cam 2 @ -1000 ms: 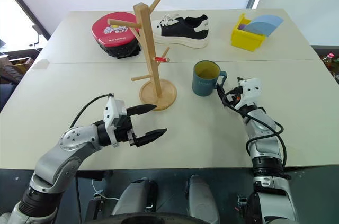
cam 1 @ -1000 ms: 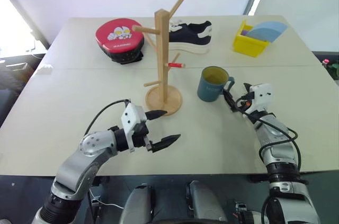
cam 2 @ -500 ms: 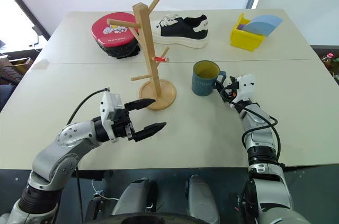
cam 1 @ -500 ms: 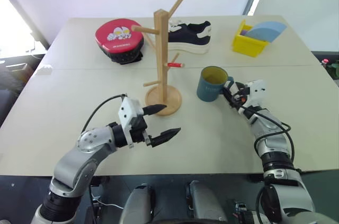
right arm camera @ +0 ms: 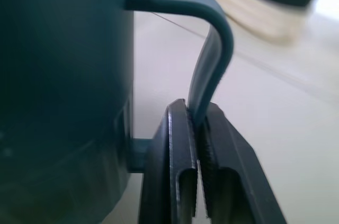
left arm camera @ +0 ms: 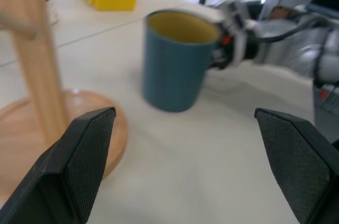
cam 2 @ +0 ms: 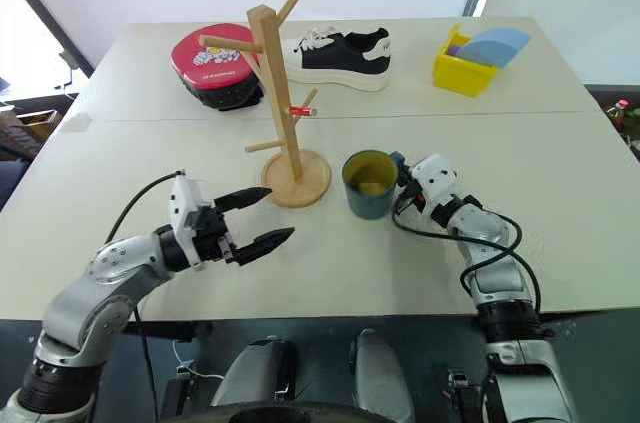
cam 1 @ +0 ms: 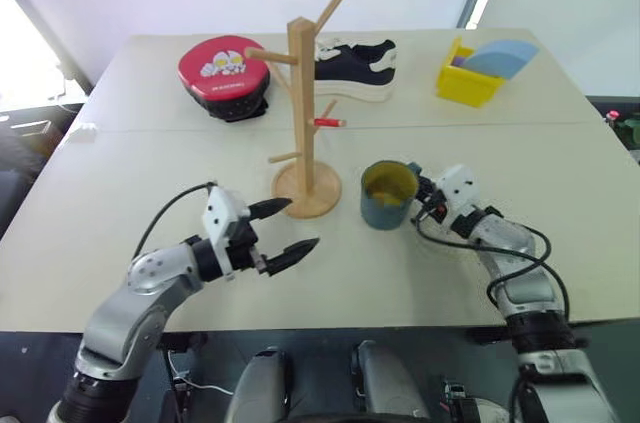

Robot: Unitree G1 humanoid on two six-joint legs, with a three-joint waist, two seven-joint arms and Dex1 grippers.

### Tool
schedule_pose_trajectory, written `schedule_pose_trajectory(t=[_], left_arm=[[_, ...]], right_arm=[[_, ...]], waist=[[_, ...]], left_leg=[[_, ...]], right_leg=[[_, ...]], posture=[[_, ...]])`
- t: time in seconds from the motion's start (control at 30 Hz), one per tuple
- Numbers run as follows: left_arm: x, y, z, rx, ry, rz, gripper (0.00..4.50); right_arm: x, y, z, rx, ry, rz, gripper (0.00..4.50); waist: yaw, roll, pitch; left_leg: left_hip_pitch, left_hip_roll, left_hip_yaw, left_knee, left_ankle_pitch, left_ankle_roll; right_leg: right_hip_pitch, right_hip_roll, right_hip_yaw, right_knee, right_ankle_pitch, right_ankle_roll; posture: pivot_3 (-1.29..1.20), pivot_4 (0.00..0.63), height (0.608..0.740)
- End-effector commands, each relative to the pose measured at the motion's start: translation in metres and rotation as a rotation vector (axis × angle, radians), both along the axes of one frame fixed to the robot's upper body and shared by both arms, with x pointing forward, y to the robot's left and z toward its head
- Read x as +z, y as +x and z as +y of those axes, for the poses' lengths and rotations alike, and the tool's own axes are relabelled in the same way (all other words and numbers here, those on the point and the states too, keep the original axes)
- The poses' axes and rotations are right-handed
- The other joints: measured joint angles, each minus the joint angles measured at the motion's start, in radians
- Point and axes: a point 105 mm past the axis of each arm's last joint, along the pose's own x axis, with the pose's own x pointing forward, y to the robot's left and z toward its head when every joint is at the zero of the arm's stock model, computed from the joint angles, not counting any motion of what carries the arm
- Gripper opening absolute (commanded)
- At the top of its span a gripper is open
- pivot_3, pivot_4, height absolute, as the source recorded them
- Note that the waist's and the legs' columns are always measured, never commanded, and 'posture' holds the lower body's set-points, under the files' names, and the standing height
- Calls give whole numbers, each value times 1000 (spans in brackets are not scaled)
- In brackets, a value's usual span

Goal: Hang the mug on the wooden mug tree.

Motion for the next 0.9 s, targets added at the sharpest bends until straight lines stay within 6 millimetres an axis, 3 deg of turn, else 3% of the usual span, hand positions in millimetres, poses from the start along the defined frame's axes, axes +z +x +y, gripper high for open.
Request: schedule_pose_trajectory(t=[0.03,0.17,0.37,0.9], left_arm=[[5,3,18,45,15,-42,4500],[9,7,25,54,11,-52,4500],[14,10,30,59,11,-69,4500],[47,4,41,88,-1,-164,4500]], right_arm=[[47,-26,39,174,-110,-154,30],[80,-29,53,181,-103,-210,30],[105,-15,61,145,-132,-236,30],[125,3,89,184,-149,-256,30]], waist=[[1,0,0],[5,-1,0],[6,-2,1],[4,-2,1]], left_leg=[[0,1,0,1,0,0],[-1,2,-3,6,0,0],[-2,1,-2,10,0,0],[-4,0,-2,8,0,0]], right_leg=[[0,1,0,0,0,0],[1,3,-1,1,-2,-4],[3,0,-1,1,-2,-4],[1,-2,-1,1,-2,-4]], posture=[[0,150,735],[0,150,735],[0,150,735],[0,150,735]])
